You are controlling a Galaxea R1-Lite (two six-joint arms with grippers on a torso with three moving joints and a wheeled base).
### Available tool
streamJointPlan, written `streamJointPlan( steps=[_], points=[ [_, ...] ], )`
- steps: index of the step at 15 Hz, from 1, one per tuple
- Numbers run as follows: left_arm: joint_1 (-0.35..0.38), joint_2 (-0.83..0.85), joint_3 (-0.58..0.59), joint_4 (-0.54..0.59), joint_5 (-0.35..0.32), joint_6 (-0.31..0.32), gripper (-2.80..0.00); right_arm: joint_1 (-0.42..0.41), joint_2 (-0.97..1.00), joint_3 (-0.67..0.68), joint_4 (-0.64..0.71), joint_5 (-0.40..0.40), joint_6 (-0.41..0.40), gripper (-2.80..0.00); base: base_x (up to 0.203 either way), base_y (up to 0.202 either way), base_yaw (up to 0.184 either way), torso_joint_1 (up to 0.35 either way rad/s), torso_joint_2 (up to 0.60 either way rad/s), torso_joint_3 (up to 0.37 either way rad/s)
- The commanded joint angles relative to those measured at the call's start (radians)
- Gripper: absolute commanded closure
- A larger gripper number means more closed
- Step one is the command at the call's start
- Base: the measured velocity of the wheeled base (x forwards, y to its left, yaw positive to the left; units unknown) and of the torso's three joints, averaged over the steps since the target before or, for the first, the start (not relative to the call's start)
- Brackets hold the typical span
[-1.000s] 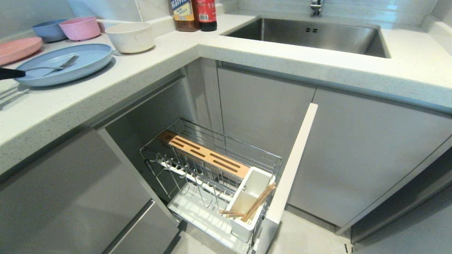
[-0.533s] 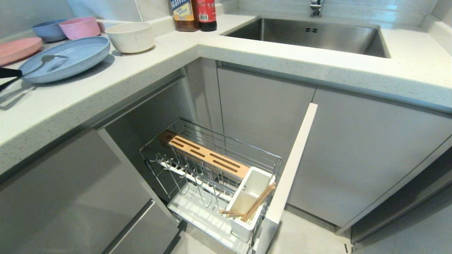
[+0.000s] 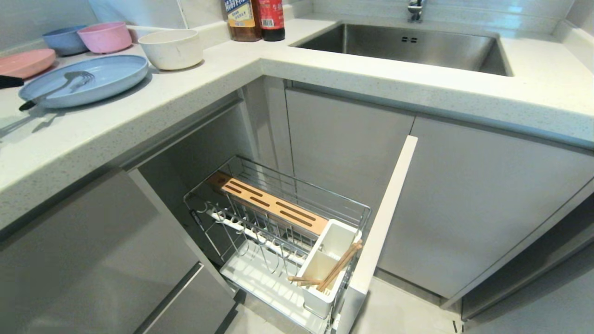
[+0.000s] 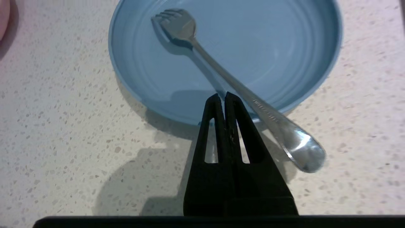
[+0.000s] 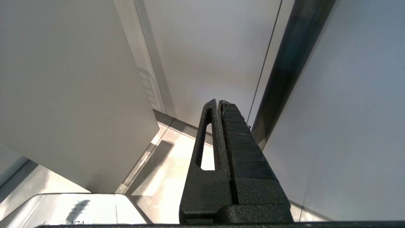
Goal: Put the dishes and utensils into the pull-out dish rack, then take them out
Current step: Pick up the fork and place it in the cupboard
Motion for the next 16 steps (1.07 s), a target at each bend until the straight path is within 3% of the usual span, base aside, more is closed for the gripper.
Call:
streamJointPlan(
  steps=[1,4,9,11,13,15,16],
  points=[
    [-0.005,-0.019,0.0,0.003,-0.005,-0.005,0.0,0.0,0.001,0.002,0.001,0.0,0.0,0.0,0.0,0.0,0.0,0.0,0.0,0.0],
    [-0.026,-0.039,0.0,0.015,-0.004,-0.066,0.0,0.0,0.001,0.002,-0.001,0.0,0.0,0.0,0.0,0.0,0.0,0.0,0.0,0.0],
    [-0.123,-0.106,0.0,0.036,0.001,-0.392,0.0,0.0,0.001,0.002,-0.001,0.0,0.0,0.0,0.0,0.0,0.0,0.0,0.0,0.0],
    [-0.12,-0.108,0.0,0.034,0.01,-0.411,0.0,0.0,0.001,0.001,0.0,0.0,0.0,0.0,0.0,0.0,0.0,0.0,0.0,0.0],
    [-0.103,-0.107,0.004,0.04,0.101,-0.431,0.0,0.0,0.001,0.002,-0.001,0.0,0.0,0.0,0.0,0.0,0.0,0.0,0.0,0.0],
    [-0.112,-0.11,0.004,0.063,0.208,-0.516,0.0,0.0,0.001,0.002,-0.001,0.0,0.0,0.0,0.0,0.0,0.0,0.0,0.0,0.0],
    [-0.115,-0.115,0.004,0.081,0.243,-0.529,0.0,0.0,0.001,0.002,-0.001,0.0,0.0,0.0,0.0,0.0,0.0,0.0,0.0,0.0]
  ],
)
